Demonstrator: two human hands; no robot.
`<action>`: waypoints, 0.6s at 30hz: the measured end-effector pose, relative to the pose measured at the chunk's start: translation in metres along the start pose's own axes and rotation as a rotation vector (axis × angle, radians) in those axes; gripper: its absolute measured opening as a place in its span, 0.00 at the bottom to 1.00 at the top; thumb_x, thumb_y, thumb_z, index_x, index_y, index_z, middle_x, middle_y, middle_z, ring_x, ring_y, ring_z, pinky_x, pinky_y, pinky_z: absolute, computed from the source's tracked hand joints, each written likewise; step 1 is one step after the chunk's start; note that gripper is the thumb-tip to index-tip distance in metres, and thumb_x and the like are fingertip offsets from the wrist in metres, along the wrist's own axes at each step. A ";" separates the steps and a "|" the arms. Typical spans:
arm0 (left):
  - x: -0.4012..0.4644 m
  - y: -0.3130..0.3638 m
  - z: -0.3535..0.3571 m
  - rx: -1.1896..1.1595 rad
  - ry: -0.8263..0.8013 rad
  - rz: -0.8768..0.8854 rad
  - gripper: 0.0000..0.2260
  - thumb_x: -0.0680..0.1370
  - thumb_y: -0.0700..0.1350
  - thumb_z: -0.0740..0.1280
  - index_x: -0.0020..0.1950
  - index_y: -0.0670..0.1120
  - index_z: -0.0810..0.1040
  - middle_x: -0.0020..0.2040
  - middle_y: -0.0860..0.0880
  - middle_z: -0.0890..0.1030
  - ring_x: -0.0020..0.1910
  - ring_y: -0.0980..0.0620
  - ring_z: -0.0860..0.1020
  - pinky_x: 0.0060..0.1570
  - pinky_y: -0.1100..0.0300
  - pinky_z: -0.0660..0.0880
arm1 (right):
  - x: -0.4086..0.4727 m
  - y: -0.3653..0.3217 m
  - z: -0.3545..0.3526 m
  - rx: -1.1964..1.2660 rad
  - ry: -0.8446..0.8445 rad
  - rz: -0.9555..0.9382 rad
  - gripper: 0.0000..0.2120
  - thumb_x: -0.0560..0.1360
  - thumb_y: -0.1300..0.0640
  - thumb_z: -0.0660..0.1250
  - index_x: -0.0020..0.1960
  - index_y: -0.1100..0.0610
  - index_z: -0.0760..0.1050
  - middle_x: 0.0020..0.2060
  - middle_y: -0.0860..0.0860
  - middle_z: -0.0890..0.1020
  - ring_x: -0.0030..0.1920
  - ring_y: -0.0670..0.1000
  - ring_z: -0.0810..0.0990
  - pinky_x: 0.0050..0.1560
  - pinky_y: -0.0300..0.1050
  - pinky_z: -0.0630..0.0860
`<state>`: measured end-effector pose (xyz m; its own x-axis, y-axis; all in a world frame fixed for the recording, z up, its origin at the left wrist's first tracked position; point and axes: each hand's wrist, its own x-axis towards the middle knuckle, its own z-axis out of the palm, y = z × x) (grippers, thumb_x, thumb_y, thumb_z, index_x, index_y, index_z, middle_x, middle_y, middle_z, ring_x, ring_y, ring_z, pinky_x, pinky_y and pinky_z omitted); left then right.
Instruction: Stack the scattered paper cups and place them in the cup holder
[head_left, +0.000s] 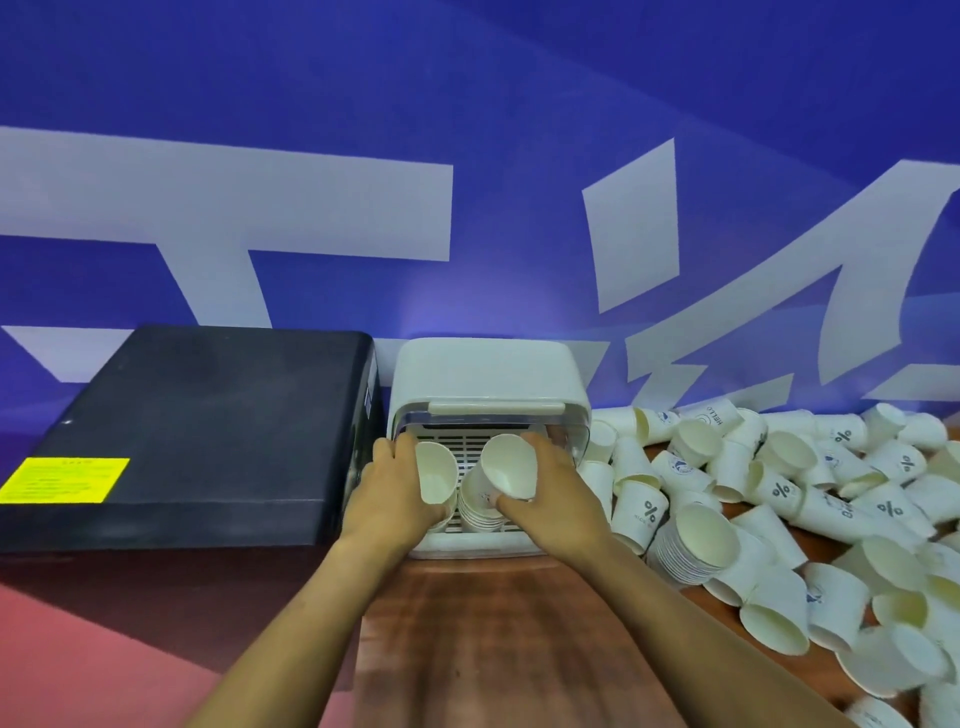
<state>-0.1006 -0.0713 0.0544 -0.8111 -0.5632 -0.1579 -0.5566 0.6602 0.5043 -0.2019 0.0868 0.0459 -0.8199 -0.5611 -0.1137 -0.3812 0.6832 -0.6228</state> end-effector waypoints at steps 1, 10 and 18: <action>0.002 -0.001 0.003 -0.002 -0.011 -0.005 0.34 0.69 0.54 0.74 0.68 0.47 0.62 0.60 0.46 0.66 0.57 0.42 0.73 0.54 0.47 0.75 | 0.003 0.001 0.002 -0.009 -0.003 0.003 0.34 0.68 0.45 0.71 0.69 0.45 0.59 0.65 0.46 0.70 0.60 0.51 0.74 0.57 0.50 0.75; 0.016 -0.009 0.021 0.074 -0.040 -0.032 0.37 0.69 0.55 0.75 0.70 0.46 0.60 0.61 0.46 0.66 0.59 0.44 0.72 0.54 0.50 0.75 | 0.023 0.011 0.021 -0.102 -0.066 0.025 0.35 0.69 0.40 0.68 0.71 0.44 0.58 0.68 0.44 0.68 0.66 0.50 0.70 0.58 0.50 0.74; 0.029 -0.007 0.038 0.224 -0.117 -0.079 0.36 0.70 0.56 0.73 0.70 0.46 0.59 0.66 0.46 0.67 0.63 0.44 0.71 0.57 0.50 0.72 | 0.029 0.021 0.030 -0.192 -0.163 0.081 0.41 0.66 0.35 0.69 0.73 0.43 0.56 0.69 0.46 0.67 0.67 0.52 0.69 0.61 0.50 0.71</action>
<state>-0.1271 -0.0732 0.0139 -0.7713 -0.5648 -0.2936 -0.6347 0.7172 0.2877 -0.2212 0.0709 0.0067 -0.7775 -0.5579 -0.2903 -0.4038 0.7967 -0.4497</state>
